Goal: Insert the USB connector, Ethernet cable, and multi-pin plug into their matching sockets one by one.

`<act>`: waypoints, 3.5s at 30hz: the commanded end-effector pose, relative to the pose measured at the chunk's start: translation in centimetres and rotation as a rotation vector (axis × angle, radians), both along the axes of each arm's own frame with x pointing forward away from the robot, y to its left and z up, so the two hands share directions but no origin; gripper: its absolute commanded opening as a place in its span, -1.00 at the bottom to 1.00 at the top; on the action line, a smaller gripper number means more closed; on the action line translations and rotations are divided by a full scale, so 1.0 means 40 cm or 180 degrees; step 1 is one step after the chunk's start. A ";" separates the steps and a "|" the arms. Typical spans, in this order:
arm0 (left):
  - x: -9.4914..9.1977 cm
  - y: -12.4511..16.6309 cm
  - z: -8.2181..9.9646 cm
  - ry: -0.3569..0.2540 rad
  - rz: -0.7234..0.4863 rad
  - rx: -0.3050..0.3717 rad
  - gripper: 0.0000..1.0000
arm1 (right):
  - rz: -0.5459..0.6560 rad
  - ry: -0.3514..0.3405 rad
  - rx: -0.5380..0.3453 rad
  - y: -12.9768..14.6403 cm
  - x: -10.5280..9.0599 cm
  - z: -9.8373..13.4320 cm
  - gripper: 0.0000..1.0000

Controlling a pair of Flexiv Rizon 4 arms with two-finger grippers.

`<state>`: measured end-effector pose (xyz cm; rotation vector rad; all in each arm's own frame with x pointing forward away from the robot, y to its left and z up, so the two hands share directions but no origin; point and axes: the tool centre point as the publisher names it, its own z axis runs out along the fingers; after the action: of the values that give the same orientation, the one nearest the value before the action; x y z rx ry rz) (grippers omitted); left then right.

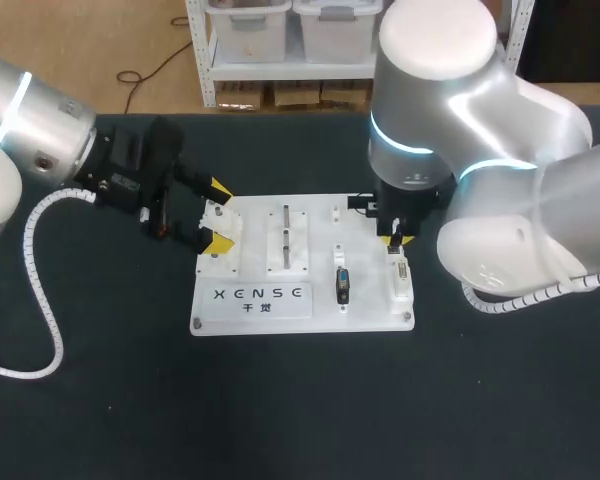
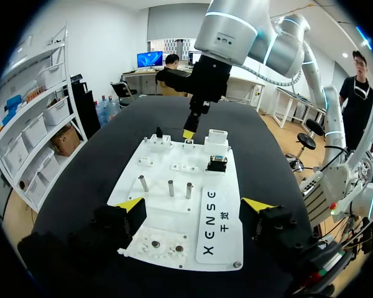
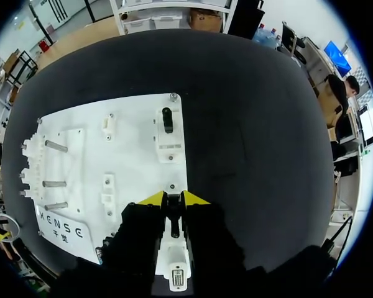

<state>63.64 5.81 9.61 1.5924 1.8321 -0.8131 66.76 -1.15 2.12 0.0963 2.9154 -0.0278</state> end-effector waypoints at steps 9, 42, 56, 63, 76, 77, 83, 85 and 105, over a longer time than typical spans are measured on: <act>0.003 0.000 -0.002 0.0002 -0.0009 -0.0004 1.00 | -0.0125 0.0054 -0.0062 0.004 0.020 -0.046 -1.00; 0.003 0.000 -0.002 0.0002 -0.0009 -0.0004 1.00 | 0.0487 -0.0115 0.0099 0.193 -0.152 0.060 1.00; 0.003 0.000 -0.002 0.0002 -0.0009 -0.0004 1.00 | 0.0303 0.0147 0.0172 0.189 -0.163 0.013 1.00; 0.003 0.000 -0.002 0.0002 -0.0009 -0.0004 1.00 | 0.0305 0.0166 0.0276 0.187 -0.167 0.014 1.00; 0.003 0.000 -0.002 0.0002 -0.0009 -0.0004 1.00 | 0.0305 0.0166 0.0276 0.187 -0.167 0.014 1.00; 0.003 0.000 -0.002 0.0002 -0.0009 -0.0004 1.00 | 0.0305 0.0166 0.0276 0.187 -0.167 0.014 1.00; 0.003 0.000 -0.002 0.0002 -0.0009 -0.0004 1.00 | 0.0246 0.0230 0.0263 0.187 -0.178 -0.001 1.00; 0.003 0.000 -0.002 0.0002 -0.0009 -0.0004 1.00 | 0.0207 0.0237 0.0273 0.185 -0.182 -0.003 1.00; 0.003 0.000 -0.002 0.0002 -0.0009 -0.0004 1.00 | 0.0114 0.0220 0.0252 0.177 -0.177 -0.017 -0.40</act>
<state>63.64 5.81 9.61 1.5925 1.8323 -0.8130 59.78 5.91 1.57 0.0537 2.9922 0.0936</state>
